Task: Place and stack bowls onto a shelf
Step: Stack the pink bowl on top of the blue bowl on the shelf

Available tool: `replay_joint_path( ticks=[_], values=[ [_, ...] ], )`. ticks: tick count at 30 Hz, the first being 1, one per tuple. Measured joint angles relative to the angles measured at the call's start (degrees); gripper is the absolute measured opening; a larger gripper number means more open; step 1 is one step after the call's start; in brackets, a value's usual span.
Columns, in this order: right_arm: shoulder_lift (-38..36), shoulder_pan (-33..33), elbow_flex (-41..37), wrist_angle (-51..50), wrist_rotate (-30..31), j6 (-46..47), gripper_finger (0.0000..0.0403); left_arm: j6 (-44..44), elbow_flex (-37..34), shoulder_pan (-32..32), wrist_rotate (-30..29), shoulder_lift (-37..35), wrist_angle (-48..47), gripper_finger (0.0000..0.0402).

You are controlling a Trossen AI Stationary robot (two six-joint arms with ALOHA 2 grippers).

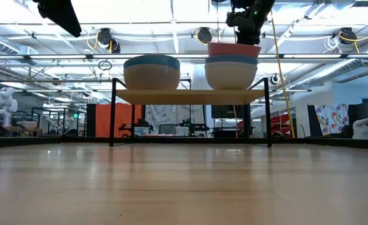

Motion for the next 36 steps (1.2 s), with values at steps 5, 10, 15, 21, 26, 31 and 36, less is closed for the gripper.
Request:
replay_joint_path(
  ticks=[5, 10, 15, 21, 26, 31, 36],
  values=[
    [1.56, -0.07, -0.02, 0.31, 0.15, -2.1, 0.0, -0.02, 0.0, -0.01, 1.48, 0.0, 0.0, 0.0147],
    [3.07, -0.02, -0.02, 0.72, 1.57, -2.92, 0.0006, -0.02, 0.0, -0.02, 1.7, 0.0, -0.02, 0.0147],
    [3.41, -0.02, -0.04, 1.17, 1.55, -3.36, 0.0027, -0.04, 0.0, -0.02, 1.7, 0.0, -0.01, 0.0147],
    [3.39, -0.02, -0.04, 2.9, 1.57, -3.38, 0.0069, -0.09, 0.0, -0.02, 1.77, 0.0, -0.02, 0.0147],
    [3.37, 0.34, -0.04, 4.93, 1.64, -4.62, 0.0115, -0.11, 0.0, -0.02, 1.79, 0.0, -0.02, 0.0147],
    [2.01, 1.64, -0.09, 7.09, 1.83, -10.14, 0.0144, -0.13, 0.0, -0.02, 1.81, 0.0, -0.01, 0.0147],
    [-1.23, 4.22, -0.09, 13.73, 1.8, -10.79, 0.0148, -0.17, 0.0, -0.02, 1.83, 0.0, -0.02, 0.0147]
  ],
)
